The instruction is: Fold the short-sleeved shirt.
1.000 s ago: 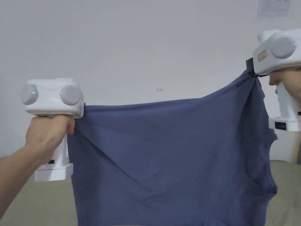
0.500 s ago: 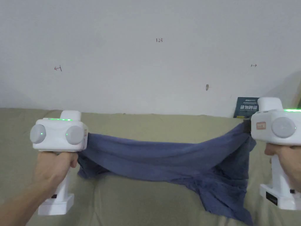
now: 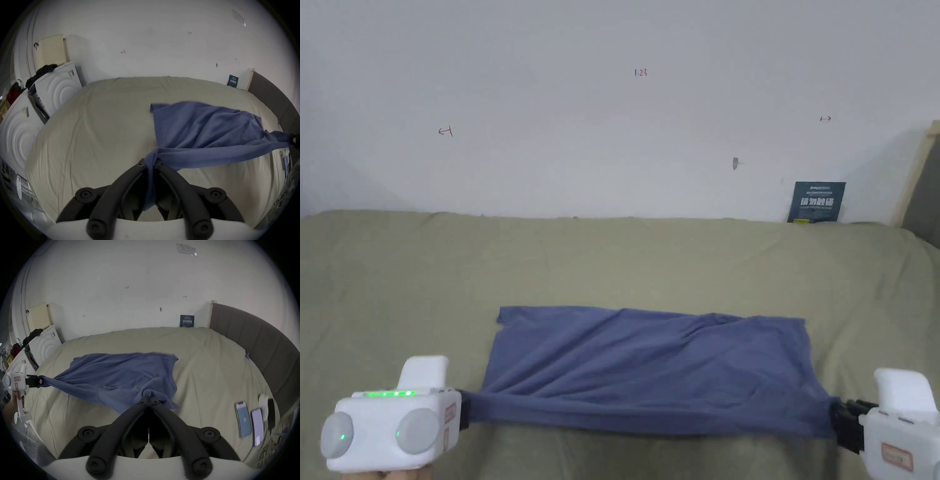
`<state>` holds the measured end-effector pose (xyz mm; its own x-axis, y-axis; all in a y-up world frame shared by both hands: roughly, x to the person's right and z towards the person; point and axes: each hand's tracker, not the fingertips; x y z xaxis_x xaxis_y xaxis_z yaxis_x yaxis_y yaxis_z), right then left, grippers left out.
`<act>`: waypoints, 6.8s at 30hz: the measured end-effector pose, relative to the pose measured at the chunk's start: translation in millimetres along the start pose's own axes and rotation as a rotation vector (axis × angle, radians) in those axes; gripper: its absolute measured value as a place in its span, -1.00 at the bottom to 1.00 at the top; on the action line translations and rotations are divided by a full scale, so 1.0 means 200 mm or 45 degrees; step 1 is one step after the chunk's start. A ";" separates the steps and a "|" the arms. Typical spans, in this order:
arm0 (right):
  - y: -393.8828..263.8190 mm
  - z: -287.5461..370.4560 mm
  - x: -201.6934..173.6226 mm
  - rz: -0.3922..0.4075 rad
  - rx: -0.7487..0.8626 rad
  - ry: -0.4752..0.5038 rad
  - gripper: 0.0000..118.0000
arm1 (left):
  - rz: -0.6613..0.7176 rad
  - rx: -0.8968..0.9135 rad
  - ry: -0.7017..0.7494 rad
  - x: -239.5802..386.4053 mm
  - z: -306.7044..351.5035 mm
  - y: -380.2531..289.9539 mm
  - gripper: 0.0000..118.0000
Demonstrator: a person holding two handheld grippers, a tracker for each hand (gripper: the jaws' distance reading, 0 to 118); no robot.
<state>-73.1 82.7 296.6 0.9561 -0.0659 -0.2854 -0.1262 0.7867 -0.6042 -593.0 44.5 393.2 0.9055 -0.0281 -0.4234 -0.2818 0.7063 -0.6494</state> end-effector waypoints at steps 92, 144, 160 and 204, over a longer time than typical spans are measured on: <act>-0.65 -0.05 0.21 -0.041 -0.468 0.031 0.12 | 0.128 -0.234 -0.116 -0.29 0.28 -0.63 -1.00; 0.15 -0.67 0.16 -0.097 -0.291 -0.145 0.99 | 0.076 -0.205 -0.079 -0.09 -0.46 0.15 0.94; -0.31 -0.11 0.08 -0.148 -0.244 -0.119 -1.00 | 0.155 -0.142 -0.096 -0.28 0.02 -0.25 -1.00; -0.15 -0.60 0.21 -0.005 -0.471 -0.118 -0.87 | 0.049 -0.259 -0.076 -0.11 -0.28 0.00 -0.96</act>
<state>-61.3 -16.6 213.6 0.9746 0.0005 -0.2241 -0.1929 0.5104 -0.8380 -631.4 5.4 367.5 0.9083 0.0422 -0.4162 -0.3692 0.5486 -0.7502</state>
